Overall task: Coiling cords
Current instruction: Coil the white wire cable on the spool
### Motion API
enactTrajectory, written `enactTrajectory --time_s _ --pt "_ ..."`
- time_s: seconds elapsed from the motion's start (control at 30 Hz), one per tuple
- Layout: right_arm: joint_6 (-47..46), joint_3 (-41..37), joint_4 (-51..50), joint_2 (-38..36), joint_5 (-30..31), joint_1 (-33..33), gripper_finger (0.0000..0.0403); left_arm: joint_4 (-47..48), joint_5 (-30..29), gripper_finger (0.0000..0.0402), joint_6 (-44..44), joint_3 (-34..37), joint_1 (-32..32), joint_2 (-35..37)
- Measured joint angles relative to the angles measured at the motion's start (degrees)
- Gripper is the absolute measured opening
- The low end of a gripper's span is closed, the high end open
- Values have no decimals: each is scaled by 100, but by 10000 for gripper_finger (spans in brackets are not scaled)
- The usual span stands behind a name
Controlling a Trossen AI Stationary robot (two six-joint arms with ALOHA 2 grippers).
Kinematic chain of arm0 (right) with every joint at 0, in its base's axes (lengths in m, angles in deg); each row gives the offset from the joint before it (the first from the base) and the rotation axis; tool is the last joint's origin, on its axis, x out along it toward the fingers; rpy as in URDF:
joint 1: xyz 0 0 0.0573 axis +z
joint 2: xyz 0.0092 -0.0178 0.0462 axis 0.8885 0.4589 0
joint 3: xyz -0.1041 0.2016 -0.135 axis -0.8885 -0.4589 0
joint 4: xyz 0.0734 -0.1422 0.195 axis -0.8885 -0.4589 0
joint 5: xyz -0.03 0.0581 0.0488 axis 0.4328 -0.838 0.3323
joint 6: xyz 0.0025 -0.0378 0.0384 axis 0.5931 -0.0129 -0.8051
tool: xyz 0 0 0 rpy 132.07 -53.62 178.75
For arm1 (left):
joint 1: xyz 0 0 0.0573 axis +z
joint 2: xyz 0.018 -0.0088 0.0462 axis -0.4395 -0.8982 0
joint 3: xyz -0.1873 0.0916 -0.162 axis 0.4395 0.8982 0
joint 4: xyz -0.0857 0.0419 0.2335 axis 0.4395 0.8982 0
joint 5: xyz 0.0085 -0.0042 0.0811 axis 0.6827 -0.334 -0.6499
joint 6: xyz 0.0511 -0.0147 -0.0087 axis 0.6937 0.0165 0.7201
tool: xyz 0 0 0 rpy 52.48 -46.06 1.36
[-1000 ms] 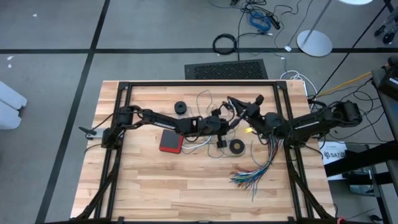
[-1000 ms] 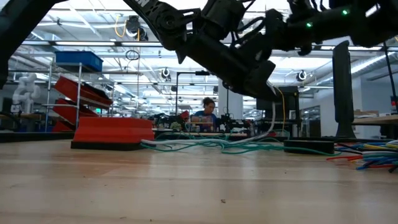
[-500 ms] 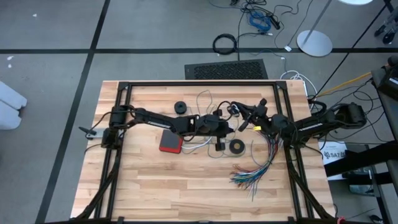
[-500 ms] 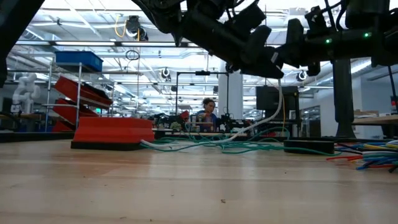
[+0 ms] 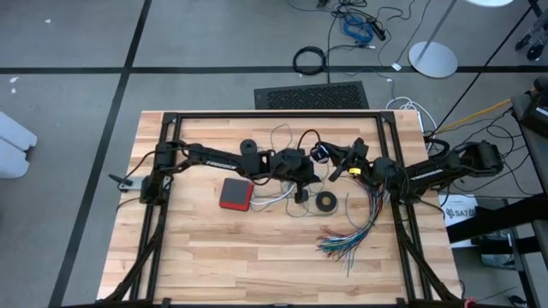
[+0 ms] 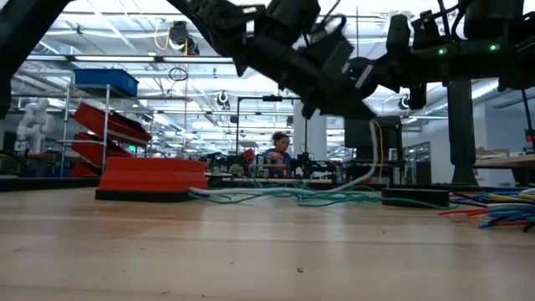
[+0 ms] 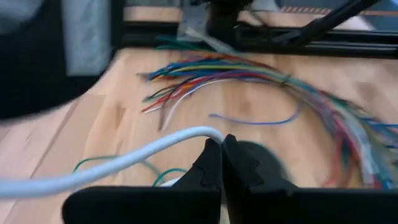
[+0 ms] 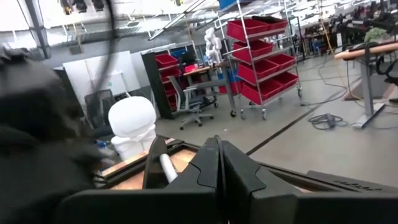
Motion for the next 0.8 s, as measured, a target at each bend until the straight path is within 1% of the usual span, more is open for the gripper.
enactTrajectory --time_s 0.07,0.17,0.27,0.4,0.57,0.67,0.8 --pt "-34 0 72 0 19 0 0 24 -26 0 16 7 51 -61" --pt "-40 0 121 0 164 0 0 -180 -237 0 126 4 36 -145" --pt "-40 0 221 0 177 2 0 -526 -671 0 457 1 -33 -291" --pt "-163 0 258 0 177 2 0 -1216 -1018 0 657 7 -68 -511" --pt "-260 0 335 0 143 5 0 -2314 -969 0 513 2 -25 -863" --pt "-203 0 399 0 136 59 0 -3053 -727 0 193 4 29 -1056" --pt "-33 0 589 0 150 140 0 -4059 -545 0 -195 4 41 -1312"
